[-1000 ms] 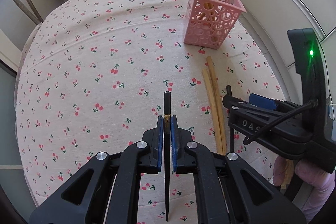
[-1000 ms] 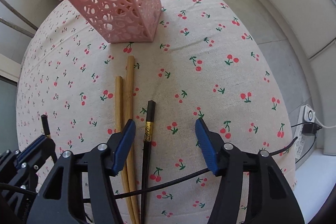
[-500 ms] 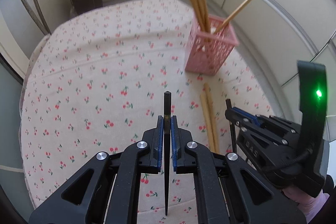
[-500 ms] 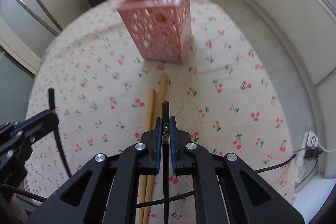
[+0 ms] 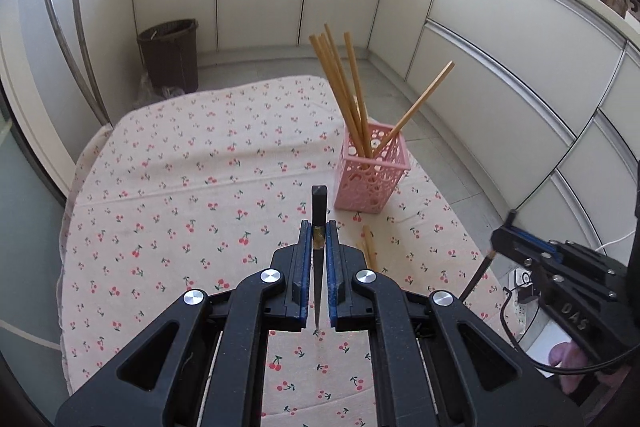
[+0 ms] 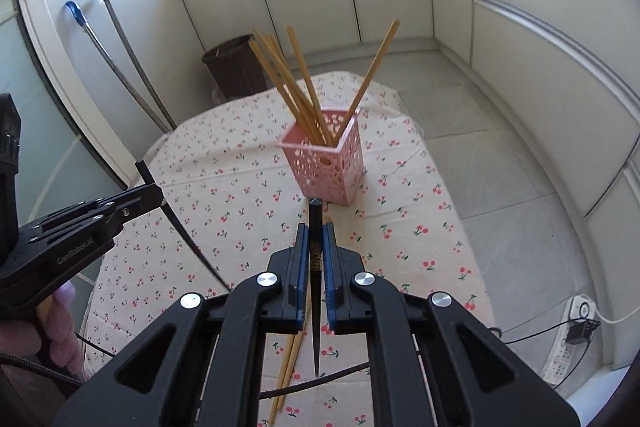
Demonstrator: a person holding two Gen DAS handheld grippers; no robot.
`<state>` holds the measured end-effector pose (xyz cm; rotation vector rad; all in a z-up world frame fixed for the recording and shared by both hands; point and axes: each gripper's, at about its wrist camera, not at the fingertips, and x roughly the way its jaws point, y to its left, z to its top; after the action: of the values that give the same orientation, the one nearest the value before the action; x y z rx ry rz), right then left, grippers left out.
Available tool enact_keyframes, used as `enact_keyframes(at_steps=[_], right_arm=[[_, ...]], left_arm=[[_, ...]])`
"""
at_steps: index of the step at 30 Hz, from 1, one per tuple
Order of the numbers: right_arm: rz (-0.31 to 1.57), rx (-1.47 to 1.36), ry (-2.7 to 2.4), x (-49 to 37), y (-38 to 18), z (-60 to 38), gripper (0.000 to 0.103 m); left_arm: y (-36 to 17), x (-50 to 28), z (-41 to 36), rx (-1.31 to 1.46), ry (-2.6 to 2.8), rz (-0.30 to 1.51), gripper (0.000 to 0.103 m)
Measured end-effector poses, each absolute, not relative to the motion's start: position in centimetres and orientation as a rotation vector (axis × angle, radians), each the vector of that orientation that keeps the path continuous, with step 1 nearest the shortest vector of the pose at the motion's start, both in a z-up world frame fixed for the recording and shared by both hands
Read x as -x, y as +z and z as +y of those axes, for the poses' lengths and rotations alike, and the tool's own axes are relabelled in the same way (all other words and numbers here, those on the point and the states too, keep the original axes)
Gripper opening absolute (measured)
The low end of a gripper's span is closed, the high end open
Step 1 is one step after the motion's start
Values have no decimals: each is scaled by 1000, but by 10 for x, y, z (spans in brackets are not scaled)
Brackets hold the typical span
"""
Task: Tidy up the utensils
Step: 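Lift both black chopsticks up over the pink holder, then open both grippers to drop the black chopsticks into the pink holder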
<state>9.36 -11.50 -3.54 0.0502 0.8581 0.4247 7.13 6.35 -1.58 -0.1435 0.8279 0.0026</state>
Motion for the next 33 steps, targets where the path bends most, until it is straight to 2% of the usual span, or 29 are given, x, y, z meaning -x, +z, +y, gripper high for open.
enact_keyframes(at_steps=[10, 19, 24, 33], right_arm=[[723, -164, 435, -98, 37, -148, 7], [583, -278, 424, -136, 105, -170, 7], [561, -290, 418, -157, 111, -170, 7], [626, -307, 400, -184, 81, -171, 7]], left_arm=[[46, -72, 67, 181, 8, 670, 6], [95, -99, 68, 259, 9, 552, 6], [100, -124, 58, 277, 15, 532, 6], [79, -168, 51, 292, 39, 548, 6]])
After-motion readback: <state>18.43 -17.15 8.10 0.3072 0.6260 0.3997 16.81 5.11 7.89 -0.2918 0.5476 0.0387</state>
